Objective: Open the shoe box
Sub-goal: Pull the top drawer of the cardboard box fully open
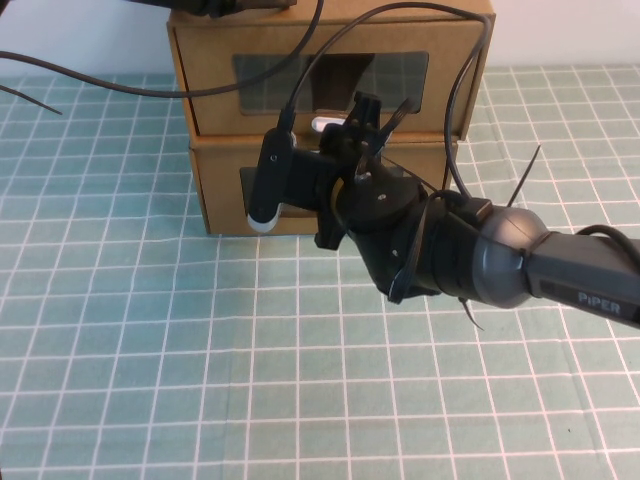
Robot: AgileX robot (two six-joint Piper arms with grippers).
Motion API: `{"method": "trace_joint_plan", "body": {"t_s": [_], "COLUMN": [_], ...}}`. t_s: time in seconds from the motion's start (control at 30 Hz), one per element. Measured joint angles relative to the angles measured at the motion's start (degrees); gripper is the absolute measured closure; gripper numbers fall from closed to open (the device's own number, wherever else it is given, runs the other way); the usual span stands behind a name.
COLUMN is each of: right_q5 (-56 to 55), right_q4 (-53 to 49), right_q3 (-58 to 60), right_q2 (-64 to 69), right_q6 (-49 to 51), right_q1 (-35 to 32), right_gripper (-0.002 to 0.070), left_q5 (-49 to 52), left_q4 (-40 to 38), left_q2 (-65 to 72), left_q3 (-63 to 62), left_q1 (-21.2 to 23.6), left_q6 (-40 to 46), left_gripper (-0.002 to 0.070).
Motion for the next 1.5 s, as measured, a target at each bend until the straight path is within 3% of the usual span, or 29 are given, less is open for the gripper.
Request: {"method": "trace_joint_plan", "body": {"t_s": [0.37,1.5], "right_q5": [-4.85,-1.06], "right_q4": [0.99,-1.7], "right_q3": [1.94,0.23], "right_q2": [-6.11,-1.25], "right_q6": [0.0,0.13], "right_q1": [-0.07,-1.8], "right_gripper": [0.0407,0.0432], "left_q5": [0.0,0.1], "left_q4": [0.0,0.0], "left_q2": [0.0,0.0], "left_q3": [0.0,0.0], "left_q1": [0.0,0.0], "left_q6": [0.0,0.0], "left_gripper": [0.068,0.068]}}
